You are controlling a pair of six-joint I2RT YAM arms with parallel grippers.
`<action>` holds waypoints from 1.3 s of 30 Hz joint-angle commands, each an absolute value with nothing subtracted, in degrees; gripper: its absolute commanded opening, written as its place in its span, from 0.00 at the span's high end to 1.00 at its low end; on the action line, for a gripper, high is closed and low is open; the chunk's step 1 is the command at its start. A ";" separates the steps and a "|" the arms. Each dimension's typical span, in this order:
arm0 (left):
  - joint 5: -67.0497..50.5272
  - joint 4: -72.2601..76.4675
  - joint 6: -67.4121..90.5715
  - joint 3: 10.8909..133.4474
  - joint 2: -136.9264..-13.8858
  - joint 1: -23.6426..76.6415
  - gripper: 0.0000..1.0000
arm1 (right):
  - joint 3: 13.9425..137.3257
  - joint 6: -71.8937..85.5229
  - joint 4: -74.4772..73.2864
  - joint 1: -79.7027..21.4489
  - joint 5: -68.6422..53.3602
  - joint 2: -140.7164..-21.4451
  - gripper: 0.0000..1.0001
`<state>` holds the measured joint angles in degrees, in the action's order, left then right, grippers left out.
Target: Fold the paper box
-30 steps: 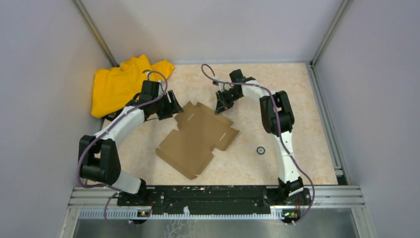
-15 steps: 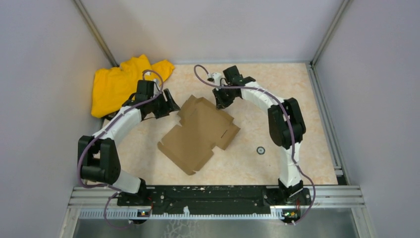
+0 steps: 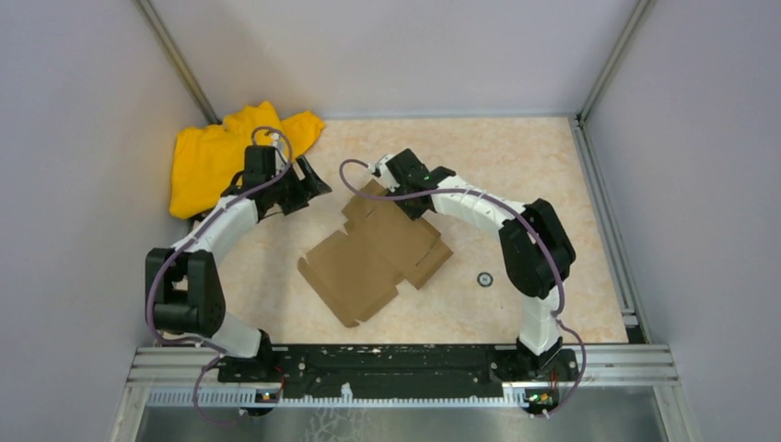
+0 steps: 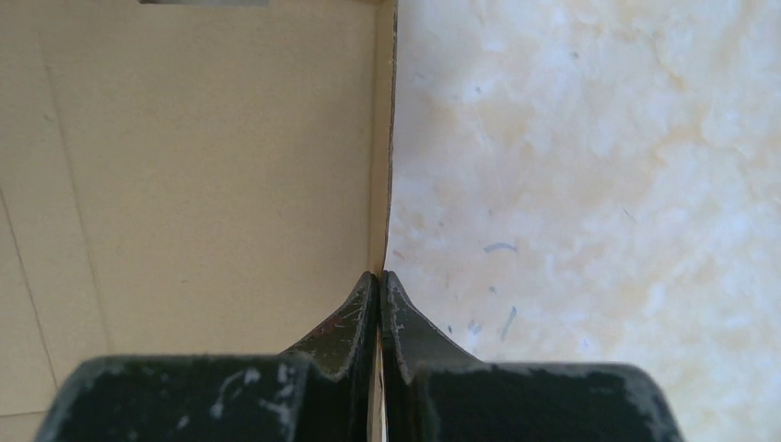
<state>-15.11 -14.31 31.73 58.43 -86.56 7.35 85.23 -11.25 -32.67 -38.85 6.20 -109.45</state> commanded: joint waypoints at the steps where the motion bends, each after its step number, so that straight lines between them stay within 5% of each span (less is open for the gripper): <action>1: -17.70 -10.02 33.86 62.03 -90.00 4.71 0.13 | 84.02 -11.52 -29.85 -41.33 20.12 -102.27 1.00; 22: -38.87 12.74 36.43 70.18 -114.57 5.80 0.17 | 80.33 -17.78 -24.78 -46.64 37.27 -101.49 1.00; 28: -41.18 14.98 34.29 75.54 -120.26 6.05 0.35 | 79.96 -19.80 -23.11 -47.59 39.49 -100.87 1.00; 39: -46.75 24.94 26.40 72.15 -121.19 9.11 0.54 | 79.57 -23.03 -20.77 -49.14 41.51 -100.95 1.00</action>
